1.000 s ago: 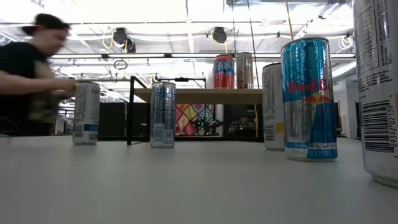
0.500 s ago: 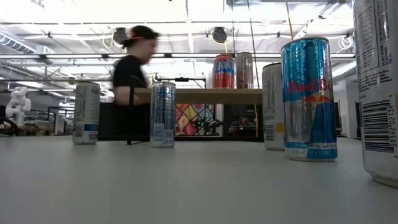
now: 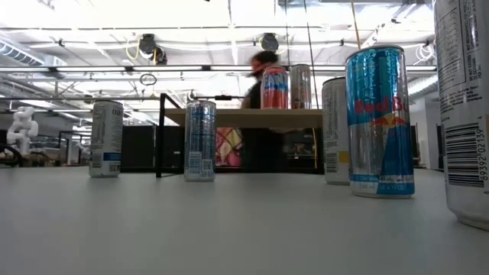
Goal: Place canned beverage on shelf
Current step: Put the orange soda can on the shelf aligned with the other orange soda can
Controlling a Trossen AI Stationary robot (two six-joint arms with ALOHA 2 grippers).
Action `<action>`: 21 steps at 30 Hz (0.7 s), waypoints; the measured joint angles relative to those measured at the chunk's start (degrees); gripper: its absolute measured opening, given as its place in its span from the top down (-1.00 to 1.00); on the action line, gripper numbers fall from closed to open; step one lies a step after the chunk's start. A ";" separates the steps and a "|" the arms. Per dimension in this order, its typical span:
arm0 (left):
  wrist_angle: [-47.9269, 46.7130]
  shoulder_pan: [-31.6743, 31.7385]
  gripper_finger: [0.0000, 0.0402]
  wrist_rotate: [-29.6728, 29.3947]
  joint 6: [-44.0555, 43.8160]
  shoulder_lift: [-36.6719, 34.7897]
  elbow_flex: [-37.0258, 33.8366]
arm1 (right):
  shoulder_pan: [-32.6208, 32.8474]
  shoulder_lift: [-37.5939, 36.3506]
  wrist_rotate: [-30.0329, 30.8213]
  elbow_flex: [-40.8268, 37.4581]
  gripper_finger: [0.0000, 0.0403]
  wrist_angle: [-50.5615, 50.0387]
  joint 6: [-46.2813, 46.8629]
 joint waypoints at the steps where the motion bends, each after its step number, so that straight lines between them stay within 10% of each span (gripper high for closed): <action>1: -0.04 0.00 -0.44 0.00 0.02 0.00 0.00 | 0.00 0.00 0.04 0.00 -0.29 -0.06 -0.18; 21: -1.22 -0.15 -0.89 -1.01 -1.69 -0.51 0.17 | -4.48 -1.14 -2.45 -0.07 -0.26 -1.90 -1.43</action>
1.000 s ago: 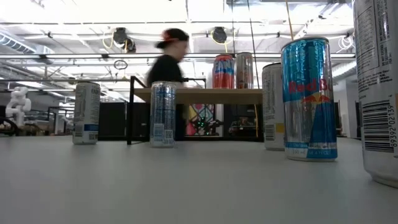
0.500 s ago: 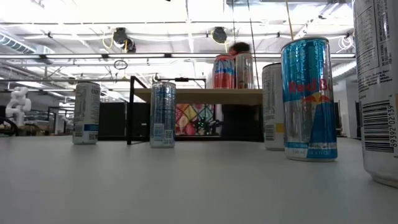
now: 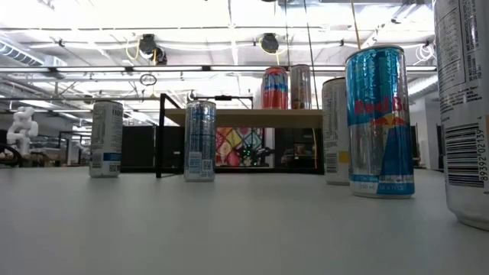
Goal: Place canned beverage on shelf
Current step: Put the orange soda can on the shelf aligned with the other orange soda can
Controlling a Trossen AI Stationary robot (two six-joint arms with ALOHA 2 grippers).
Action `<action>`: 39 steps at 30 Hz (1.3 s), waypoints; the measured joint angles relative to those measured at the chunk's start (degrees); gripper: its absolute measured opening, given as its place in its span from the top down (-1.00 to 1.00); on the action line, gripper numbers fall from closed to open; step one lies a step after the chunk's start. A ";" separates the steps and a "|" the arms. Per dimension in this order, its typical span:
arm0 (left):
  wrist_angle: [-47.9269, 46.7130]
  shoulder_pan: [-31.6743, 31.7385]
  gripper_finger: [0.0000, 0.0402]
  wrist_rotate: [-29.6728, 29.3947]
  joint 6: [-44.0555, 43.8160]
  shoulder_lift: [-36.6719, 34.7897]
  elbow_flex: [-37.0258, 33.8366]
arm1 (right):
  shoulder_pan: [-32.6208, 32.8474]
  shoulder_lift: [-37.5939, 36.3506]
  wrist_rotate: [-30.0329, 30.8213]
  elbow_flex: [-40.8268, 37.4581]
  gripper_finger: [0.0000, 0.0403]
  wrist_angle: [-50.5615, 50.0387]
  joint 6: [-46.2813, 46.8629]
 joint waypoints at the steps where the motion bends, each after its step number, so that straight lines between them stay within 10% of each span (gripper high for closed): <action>1: -0.60 0.00 -0.89 -0.35 -1.04 -0.11 0.00 | -0.32 -0.20 -0.83 0.00 -0.26 -0.79 -0.31; 14: -8.93 -0.02 -0.89 -1.01 -7.61 -4.52 -0.11 | -2.65 -5.40 -9.42 -3.35 -0.26 -10.62 -8.69; 29: -14.05 -0.76 -0.89 -0.97 -14.88 -4.85 -0.12 | -4.31 -22.75 -15.64 -50.90 -0.26 27.38 -5.76; 39: -15.53 -0.76 -0.89 -1.30 -14.91 -2.65 -0.15 | -5.20 -24.19 -15.64 -61.99 -0.26 34.04 -7.15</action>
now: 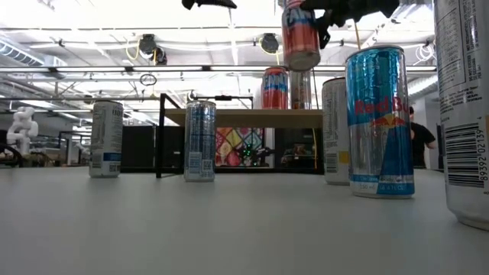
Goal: Place canned beverage on shelf
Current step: Put the orange soda can on the shelf aligned with the other orange soda can
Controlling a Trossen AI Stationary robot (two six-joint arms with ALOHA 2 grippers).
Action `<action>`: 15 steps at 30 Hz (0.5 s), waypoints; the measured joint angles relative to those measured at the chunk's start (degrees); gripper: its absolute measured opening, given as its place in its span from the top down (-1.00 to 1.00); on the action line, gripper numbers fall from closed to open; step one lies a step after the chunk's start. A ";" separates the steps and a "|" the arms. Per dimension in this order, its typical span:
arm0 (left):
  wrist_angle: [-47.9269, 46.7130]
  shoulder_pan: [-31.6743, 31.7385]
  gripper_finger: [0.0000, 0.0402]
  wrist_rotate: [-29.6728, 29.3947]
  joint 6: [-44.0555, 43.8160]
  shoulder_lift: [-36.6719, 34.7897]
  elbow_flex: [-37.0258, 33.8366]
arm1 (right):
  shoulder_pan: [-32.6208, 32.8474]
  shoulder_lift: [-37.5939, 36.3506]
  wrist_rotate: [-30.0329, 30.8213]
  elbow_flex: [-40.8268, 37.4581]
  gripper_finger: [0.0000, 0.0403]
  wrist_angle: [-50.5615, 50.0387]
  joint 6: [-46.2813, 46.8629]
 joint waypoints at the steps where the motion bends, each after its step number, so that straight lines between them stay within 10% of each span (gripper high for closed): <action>1: -0.50 0.00 -0.89 -0.06 0.00 0.06 -0.06 | 0.00 0.02 0.08 0.00 -0.26 0.32 -0.99; 15: -1.71 0.11 -0.89 -0.73 0.57 0.47 0.00 | 0.00 1.18 11.38 0.02 -0.26 0.40 -16.25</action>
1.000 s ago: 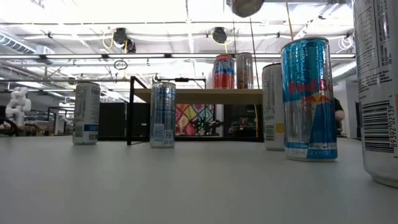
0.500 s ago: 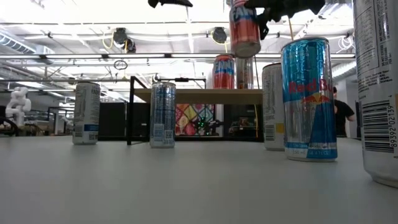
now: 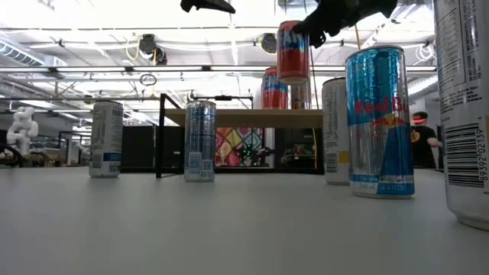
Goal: Place canned beverage on shelf
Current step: Put the orange soda can on the shelf aligned with the other orange soda can
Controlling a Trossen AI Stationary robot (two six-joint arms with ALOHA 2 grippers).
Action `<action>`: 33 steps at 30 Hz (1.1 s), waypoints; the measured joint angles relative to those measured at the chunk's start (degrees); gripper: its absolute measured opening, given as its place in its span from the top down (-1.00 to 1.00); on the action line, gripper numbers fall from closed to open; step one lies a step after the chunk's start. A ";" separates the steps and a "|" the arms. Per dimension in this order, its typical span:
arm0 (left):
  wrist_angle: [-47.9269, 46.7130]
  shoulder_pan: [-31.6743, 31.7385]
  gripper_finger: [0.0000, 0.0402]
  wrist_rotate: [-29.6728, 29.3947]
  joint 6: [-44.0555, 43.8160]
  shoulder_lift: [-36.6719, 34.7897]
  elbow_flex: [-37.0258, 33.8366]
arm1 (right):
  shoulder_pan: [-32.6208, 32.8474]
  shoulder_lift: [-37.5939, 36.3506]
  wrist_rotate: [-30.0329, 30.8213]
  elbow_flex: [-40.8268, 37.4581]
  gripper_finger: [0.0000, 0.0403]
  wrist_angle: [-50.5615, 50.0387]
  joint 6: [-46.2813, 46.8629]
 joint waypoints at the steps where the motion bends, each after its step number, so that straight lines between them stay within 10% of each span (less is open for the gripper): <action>1: -0.03 0.06 -0.89 0.00 0.00 0.00 0.00 | 0.00 0.32 0.16 0.00 -0.26 -0.04 -0.55; 33: -4.47 1.03 -0.89 1.51 1.53 -0.07 0.00 | -4.98 9.18 -3.75 0.05 -0.26 7.35 3.71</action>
